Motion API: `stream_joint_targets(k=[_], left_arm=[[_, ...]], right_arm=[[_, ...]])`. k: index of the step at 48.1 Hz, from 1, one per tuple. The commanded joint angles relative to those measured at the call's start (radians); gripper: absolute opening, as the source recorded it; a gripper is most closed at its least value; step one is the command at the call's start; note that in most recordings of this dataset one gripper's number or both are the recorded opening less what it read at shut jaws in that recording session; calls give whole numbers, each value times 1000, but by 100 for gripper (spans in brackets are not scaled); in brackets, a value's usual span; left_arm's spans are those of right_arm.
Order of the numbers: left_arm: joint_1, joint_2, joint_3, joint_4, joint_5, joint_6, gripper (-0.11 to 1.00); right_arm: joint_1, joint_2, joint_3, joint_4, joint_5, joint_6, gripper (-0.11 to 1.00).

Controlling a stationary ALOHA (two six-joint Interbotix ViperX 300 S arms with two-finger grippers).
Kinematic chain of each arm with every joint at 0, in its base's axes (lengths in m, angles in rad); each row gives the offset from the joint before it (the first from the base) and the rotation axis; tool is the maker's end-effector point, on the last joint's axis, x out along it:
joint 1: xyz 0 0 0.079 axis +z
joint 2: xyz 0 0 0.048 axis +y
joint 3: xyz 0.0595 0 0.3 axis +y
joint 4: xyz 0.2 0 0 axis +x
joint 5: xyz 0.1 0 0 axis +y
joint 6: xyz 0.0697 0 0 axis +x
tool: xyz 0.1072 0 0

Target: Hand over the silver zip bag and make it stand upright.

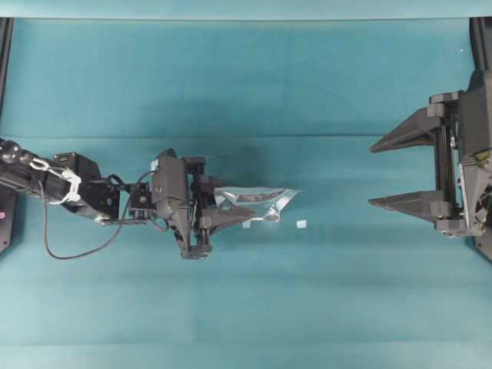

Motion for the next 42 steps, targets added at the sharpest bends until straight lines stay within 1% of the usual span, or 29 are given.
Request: stream_joint_targets(k=[1,42], left_arm=[[-12,-6,-5,3,0,0,24],[-12,-9,-2,3,0,0,24]], right_arm=[[2,-6,-6,3,-32,8,97],[2,-17,2,3,-38,8,97]])
